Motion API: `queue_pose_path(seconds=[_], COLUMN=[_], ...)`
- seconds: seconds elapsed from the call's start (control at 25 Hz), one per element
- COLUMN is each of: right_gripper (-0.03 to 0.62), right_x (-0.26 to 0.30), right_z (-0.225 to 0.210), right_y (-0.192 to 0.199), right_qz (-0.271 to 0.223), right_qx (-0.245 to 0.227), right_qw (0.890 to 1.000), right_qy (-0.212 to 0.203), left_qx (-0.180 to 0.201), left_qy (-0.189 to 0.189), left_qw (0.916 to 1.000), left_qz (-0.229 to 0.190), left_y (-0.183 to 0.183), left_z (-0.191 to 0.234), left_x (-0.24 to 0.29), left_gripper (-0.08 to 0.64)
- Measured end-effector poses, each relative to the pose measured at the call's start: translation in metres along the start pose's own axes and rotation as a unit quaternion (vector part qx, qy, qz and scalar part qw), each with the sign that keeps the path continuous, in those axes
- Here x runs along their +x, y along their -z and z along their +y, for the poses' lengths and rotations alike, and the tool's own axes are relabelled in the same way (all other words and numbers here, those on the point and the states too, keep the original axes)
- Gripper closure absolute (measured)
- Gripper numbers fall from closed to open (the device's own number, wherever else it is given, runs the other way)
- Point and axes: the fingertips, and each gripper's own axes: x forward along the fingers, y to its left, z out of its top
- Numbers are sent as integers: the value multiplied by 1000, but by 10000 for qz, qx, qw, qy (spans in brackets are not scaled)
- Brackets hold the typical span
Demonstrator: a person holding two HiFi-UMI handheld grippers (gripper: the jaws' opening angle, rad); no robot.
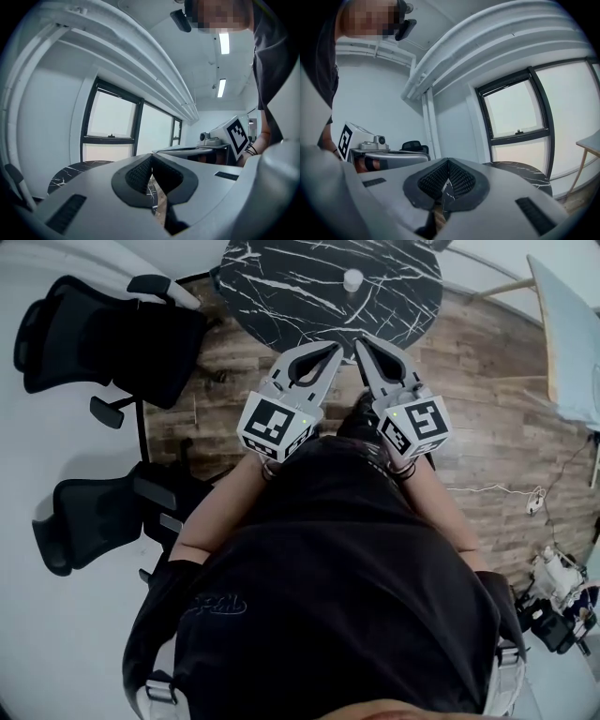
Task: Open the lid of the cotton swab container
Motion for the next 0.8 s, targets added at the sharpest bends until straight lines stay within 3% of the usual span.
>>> queue_pose_path(seconds=[0.52, 0.8], right_gripper=[569, 569], right_x=[10, 1], right_z=[-110, -148], right_y=[-30, -34], right_qz=[-49, -45], right_qx=[-44, -23], right_qw=[9982, 9953], right_qy=[-602, -968], left_qx=[-14, 149], left_qy=[-586, -907], left_qw=[9983, 9957], left_qz=[63, 76], left_y=[-12, -13], left_z=[3, 2], left_x=[112, 151], left_gripper=[546, 546])
